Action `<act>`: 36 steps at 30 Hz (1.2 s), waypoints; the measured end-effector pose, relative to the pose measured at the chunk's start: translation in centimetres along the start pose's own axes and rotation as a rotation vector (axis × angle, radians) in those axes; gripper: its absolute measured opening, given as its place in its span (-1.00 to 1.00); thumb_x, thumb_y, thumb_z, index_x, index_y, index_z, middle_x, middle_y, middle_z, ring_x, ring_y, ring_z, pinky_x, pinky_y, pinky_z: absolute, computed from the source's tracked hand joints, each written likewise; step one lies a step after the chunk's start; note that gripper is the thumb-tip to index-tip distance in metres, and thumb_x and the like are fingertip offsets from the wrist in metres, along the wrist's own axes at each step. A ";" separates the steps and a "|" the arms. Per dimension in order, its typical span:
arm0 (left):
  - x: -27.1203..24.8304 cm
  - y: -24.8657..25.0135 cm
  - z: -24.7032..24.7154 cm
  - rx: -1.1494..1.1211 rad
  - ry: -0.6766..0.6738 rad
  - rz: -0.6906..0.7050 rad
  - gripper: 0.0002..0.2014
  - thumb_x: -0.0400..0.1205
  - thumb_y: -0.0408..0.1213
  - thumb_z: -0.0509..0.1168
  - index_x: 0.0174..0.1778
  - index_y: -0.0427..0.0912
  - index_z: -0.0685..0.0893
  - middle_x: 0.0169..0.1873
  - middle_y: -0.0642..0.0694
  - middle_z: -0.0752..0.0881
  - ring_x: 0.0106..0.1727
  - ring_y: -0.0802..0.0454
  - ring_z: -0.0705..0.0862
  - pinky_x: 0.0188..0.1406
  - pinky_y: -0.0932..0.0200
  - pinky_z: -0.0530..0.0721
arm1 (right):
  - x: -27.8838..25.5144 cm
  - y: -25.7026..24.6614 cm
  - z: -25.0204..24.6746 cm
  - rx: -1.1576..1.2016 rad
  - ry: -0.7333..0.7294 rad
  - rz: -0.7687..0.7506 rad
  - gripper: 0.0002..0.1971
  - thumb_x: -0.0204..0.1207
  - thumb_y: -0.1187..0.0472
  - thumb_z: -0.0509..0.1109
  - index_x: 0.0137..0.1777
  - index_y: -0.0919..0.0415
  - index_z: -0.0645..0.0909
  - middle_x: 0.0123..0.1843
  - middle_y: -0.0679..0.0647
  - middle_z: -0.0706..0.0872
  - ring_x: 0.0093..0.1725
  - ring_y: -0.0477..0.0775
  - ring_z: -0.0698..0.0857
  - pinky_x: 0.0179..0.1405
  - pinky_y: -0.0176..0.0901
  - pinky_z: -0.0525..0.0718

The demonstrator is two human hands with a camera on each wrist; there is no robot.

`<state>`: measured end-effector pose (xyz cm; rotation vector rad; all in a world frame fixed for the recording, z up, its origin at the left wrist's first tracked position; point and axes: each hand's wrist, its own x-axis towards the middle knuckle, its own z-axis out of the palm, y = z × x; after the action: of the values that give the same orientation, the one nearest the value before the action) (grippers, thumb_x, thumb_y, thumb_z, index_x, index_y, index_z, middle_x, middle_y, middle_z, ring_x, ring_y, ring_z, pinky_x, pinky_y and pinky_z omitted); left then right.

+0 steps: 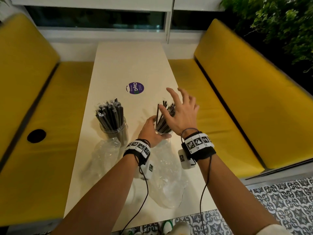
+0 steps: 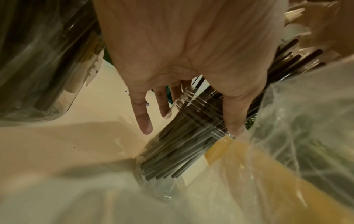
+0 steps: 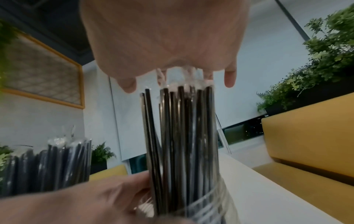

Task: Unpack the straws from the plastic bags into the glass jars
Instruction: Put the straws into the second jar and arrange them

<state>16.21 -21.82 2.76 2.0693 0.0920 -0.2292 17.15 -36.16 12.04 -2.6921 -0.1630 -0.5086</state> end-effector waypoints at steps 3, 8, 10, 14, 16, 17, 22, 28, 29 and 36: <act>0.0 0.1 0.1 -0.011 0.016 0.003 0.09 0.36 0.04 0.77 0.75 -0.03 0.33 0.68 -0.01 0.49 0.64 -0.06 0.53 0.45 0.15 0.48 | 1.9 -0.1 0.4 0.034 -0.105 -0.119 -0.38 0.61 -0.42 0.25 0.66 -0.35 0.37 0.70 -0.01 0.40 0.56 0.26 0.47 0.37 0.20 0.58; 0.2 -0.2 0.1 -0.007 0.000 0.013 0.09 0.36 0.06 0.77 0.75 -0.01 0.33 0.71 -0.01 0.47 0.67 -0.08 0.51 0.52 0.10 0.50 | 2.8 -0.5 1.6 0.223 -0.056 -0.188 -0.86 0.70 0.09 0.43 0.12 0.11 0.74 0.08 0.01 0.76 0.00 0.08 0.73 0.01 0.14 0.82; 0.1 -0.3 0.0 -0.010 -0.003 0.009 0.11 0.36 0.06 0.77 0.76 0.00 0.31 0.73 0.00 0.45 0.70 -0.05 0.49 0.63 0.02 0.50 | 2.5 -0.5 1.2 0.350 0.083 -0.059 -0.89 0.70 0.21 0.40 0.15 0.16 0.72 0.03 -0.01 0.75 -0.04 0.02 0.74 0.05 -0.02 0.82; 0.2 -0.4 0.1 -0.019 0.000 0.013 0.10 0.35 0.04 0.77 0.76 0.01 0.31 0.72 -0.01 0.46 0.69 -0.04 0.50 0.65 0.00 0.51 | 1.5 -0.1 0.6 0.226 0.150 0.154 -0.75 0.76 0.16 0.23 0.27 0.03 0.73 0.19 -0.10 0.80 0.22 0.03 0.67 0.31 0.05 0.55; 0.1 -0.3 0.1 -0.015 -0.001 0.015 0.11 0.35 0.04 0.77 0.76 0.01 0.31 0.72 0.00 0.45 0.69 -0.04 0.49 0.65 0.01 0.50 | 1.0 0.1 0.6 0.045 0.016 0.159 -0.68 0.80 0.03 0.13 0.16 -0.02 0.74 0.27 -0.15 0.79 0.33 0.10 0.61 0.39 0.21 0.39; 0.1 -0.3 0.1 -0.013 -0.002 0.014 0.10 0.36 0.03 0.77 0.76 0.01 0.31 0.71 0.00 0.45 0.69 -0.03 0.49 0.64 0.02 0.50 | 1.0 0.1 0.4 0.056 -0.011 0.164 -0.66 0.81 -0.01 0.11 0.16 -0.02 0.74 0.33 -0.16 0.77 0.38 0.11 0.58 0.40 0.21 0.35; 0.1 -0.3 0.1 -0.005 0.003 0.015 0.10 0.35 0.05 0.77 0.76 0.00 0.32 0.70 -0.01 0.48 0.68 -0.05 0.50 0.59 0.08 0.49 | 1.0 1.0 1.2 0.264 -0.057 0.047 -0.71 0.76 -0.03 0.28 0.27 0.04 0.75 0.36 0.03 0.71 0.33 0.17 0.61 0.34 0.15 0.65; 0.0 -0.3 0.0 -0.010 0.011 0.007 0.06 0.35 0.03 0.78 0.72 -0.01 0.37 0.62 0.02 0.53 0.63 -0.02 0.54 0.56 0.12 0.49 | 0.5 0.8 1.0 0.376 0.102 0.198 -0.76 0.74 0.19 0.24 0.24 0.15 0.71 0.17 0.05 0.79 0.11 0.09 0.73 0.17 0.16 0.78; 0.0 -0.3 0.0 -0.005 0.012 0.007 0.06 0.35 0.03 0.78 0.72 -0.01 0.37 0.62 0.02 0.53 0.63 -0.02 0.54 0.54 0.14 0.48 | 0.3 0.7 0.9 0.324 0.040 0.192 -0.72 0.73 0.12 0.22 0.30 0.10 0.70 0.27 0.05 0.78 0.22 0.14 0.72 0.27 0.23 0.73; 0.0 0.0 -0.1 0.004 0.006 -0.002 0.09 0.37 0.03 0.77 0.76 -0.04 0.33 0.67 -0.01 0.50 0.64 -0.05 0.54 0.47 0.18 0.46 | 1.6 -0.4 -0.5 0.026 -0.017 -0.132 -0.49 0.65 -0.32 0.25 0.58 -0.29 0.50 0.61 -0.09 0.54 0.55 0.09 0.49 0.53 0.27 0.39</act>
<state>16.19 -21.77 2.81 2.0743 0.0974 -0.2239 18.40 -35.89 13.23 -2.6731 -0.3515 -0.5194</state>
